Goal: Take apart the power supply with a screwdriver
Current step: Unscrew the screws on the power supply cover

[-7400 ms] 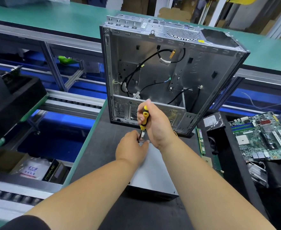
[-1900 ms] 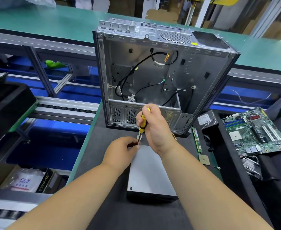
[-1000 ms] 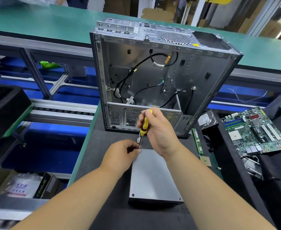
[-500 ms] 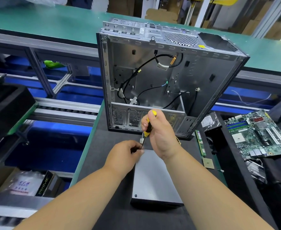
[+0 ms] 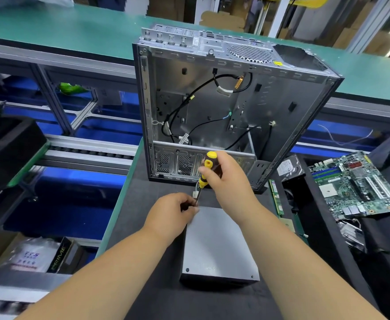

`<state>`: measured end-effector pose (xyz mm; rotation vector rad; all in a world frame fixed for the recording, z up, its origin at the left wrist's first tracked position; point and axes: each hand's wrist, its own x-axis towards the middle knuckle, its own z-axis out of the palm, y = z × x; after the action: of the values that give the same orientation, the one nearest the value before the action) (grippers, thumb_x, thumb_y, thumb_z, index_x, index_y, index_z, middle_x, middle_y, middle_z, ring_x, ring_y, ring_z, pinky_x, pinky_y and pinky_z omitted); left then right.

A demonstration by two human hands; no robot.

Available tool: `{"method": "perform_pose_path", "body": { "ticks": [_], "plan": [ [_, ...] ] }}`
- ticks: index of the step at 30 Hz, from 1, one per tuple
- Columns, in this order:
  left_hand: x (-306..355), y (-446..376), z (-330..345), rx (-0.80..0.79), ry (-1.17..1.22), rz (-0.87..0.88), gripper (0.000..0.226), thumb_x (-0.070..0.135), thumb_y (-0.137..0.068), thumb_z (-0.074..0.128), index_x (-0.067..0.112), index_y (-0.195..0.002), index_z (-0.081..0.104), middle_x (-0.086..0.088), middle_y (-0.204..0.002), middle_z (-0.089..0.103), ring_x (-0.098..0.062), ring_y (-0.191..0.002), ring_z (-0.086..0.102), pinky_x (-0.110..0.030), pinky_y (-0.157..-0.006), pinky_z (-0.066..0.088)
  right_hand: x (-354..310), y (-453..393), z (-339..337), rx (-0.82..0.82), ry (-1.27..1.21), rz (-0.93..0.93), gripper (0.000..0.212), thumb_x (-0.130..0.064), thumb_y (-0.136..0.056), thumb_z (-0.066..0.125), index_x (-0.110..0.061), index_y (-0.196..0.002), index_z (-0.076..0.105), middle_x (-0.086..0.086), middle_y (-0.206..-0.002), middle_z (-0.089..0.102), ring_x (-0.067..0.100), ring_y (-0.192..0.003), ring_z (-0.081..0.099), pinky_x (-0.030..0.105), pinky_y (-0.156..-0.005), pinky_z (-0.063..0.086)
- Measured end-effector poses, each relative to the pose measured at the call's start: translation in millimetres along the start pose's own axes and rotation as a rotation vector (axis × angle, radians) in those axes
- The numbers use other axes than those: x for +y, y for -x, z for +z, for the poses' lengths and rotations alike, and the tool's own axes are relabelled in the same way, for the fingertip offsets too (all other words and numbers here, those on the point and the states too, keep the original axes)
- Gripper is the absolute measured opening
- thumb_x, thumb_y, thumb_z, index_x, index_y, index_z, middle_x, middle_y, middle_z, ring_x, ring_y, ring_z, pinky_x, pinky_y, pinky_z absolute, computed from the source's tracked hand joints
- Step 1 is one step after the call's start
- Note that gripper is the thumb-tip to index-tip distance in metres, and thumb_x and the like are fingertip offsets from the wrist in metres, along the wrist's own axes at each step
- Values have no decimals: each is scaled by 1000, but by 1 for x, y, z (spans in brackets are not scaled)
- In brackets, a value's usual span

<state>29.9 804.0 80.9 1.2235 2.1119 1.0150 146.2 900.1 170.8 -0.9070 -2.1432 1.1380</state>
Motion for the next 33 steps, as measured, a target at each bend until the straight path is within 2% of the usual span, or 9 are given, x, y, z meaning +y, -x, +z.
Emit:
{"method": "perform_pose_path", "body": {
  "ticks": [3,8,10,13,20,24,27,29,33],
  "plan": [
    [1,-1,-4,-40,13,-21,12,36,-84,75,41,-82,65,19,-81,66,5,-79,59,-10,-61,38,-1,5,-4,7,116,-34,15,-29,-95,62,-20,-89,52,0,-93,59,21,-86,63,45,-80,53],
    [3,-3,-7,-72,20,-24,9,31,-84,75,37,-87,69,16,-85,68,0,-85,61,-15,-69,44,0,12,-14,68,75,-35,11,-22,-95,65,-25,-99,55,-9,-87,63,0,-79,63,13,-66,46],
    [6,-2,-6,-51,5,-29,8,29,-85,73,36,-83,69,17,-81,68,1,-82,61,-17,-67,44,-2,16,-16,101,21,-42,12,-20,-94,65,-25,-99,56,-15,-87,64,-5,-79,63,6,-66,43],
    [9,-1,-5,-23,-33,-25,9,30,-86,71,37,-80,68,17,-79,67,1,-79,61,-19,-67,46,-1,22,-20,143,-21,-57,13,-20,-93,66,-27,-97,56,-22,-89,63,-6,-82,62,5,-68,43],
    [10,0,-5,22,-107,25,11,27,-87,70,36,-81,68,20,-79,65,5,-77,57,-12,-62,37,10,40,-34,333,-234,-107,16,-19,-94,61,-33,-101,59,-13,-92,62,9,-85,63,15,-73,50],
    [22,0,-8,93,116,36,14,25,-87,71,31,-75,69,16,-75,67,3,-70,59,-8,-61,40,17,52,-50,271,-276,-70,22,-23,-92,53,-38,-106,59,-10,-101,57,13,-89,57,17,-79,47],
    [50,2,-7,-15,446,-34,20,29,-92,67,27,-73,72,6,-79,72,-4,-73,63,-17,-69,47,24,60,-60,198,-169,-22,23,-20,-86,65,-38,-99,64,-9,-104,58,2,-86,55,14,-79,43],
    [71,7,-2,-144,634,-99,29,28,-96,61,26,-71,75,4,-79,73,-6,-69,64,-24,-72,48,29,67,-63,151,-128,11,25,-16,-84,76,-36,-96,67,-15,-96,59,-1,-79,56,12,-73,42],
    [104,19,16,-326,713,-142,34,29,-97,58,25,-69,76,8,-68,68,-5,-63,61,-18,-68,50,37,81,-73,167,-119,-3,23,-17,-77,84,-32,-89,71,-17,-89,66,1,-83,62,9,-71,44]
  ]
}}
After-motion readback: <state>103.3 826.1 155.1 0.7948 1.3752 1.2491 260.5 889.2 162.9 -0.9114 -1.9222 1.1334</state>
